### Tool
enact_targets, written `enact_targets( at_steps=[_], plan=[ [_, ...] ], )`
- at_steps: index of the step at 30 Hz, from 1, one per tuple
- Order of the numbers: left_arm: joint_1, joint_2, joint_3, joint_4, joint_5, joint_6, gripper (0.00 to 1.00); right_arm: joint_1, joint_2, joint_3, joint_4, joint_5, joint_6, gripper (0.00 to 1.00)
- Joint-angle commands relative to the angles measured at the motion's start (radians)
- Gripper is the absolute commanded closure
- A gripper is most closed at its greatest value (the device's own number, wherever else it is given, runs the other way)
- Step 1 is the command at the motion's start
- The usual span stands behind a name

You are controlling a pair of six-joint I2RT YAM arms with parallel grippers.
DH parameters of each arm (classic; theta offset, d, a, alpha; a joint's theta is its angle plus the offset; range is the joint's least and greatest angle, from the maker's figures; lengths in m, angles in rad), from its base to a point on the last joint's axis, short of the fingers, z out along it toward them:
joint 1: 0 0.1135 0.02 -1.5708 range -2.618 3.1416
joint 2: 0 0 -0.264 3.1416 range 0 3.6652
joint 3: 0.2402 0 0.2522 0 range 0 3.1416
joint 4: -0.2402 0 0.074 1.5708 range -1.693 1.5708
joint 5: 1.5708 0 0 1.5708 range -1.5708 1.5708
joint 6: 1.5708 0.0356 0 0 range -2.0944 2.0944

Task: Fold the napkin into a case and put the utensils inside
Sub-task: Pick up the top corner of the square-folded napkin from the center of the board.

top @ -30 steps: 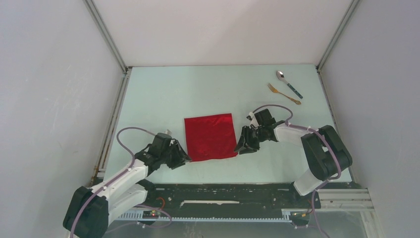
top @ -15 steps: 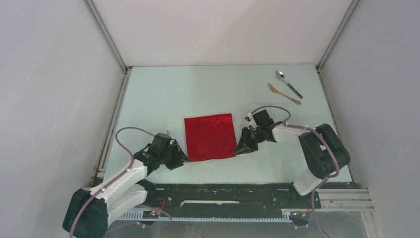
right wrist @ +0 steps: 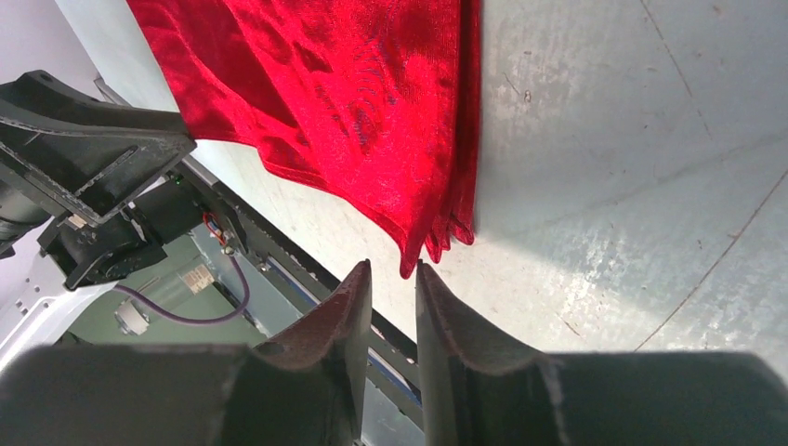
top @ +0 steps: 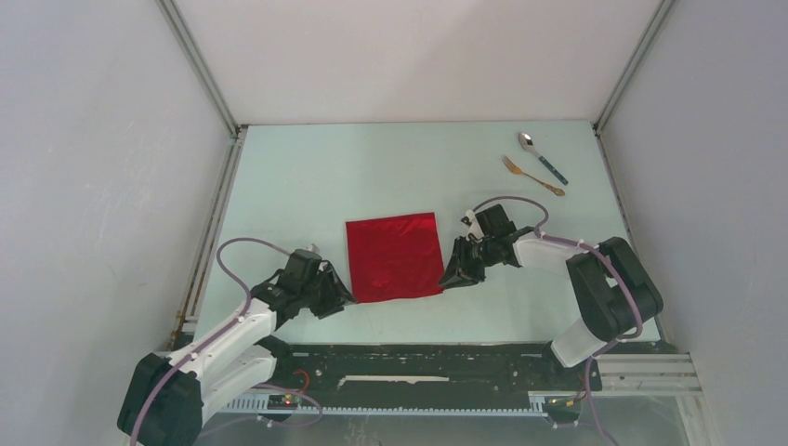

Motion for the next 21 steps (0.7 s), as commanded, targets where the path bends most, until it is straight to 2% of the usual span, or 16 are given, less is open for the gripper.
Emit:
enact_targets(
  at_steps=[1, 9, 14, 19, 21],
  plan=[
    [-0.004, -0.001, 0.038, 0.003, -0.016, 0.023, 0.49, 0.008, -0.037, 0.011, -0.017, 0.009, -0.009, 0.7],
    [-0.005, -0.004, 0.039, 0.003, -0.01, 0.021, 0.49, 0.015, 0.018, 0.008, 0.026, -0.002, 0.005, 0.71],
    [-0.004, 0.001, 0.04, 0.003, -0.015, 0.022, 0.5, 0.021, 0.038, 0.011, 0.052, -0.012, 0.015, 0.79],
    [-0.005, 0.012, 0.048, 0.0, -0.034, 0.025, 0.48, 0.031, 0.035, 0.02, 0.047, -0.007, 0.015, 0.97],
    [-0.005, 0.024, 0.054, 0.008, -0.045, 0.029, 0.48, 0.043, 0.036, 0.04, 0.028, 0.009, 0.003, 1.0]
  ],
)
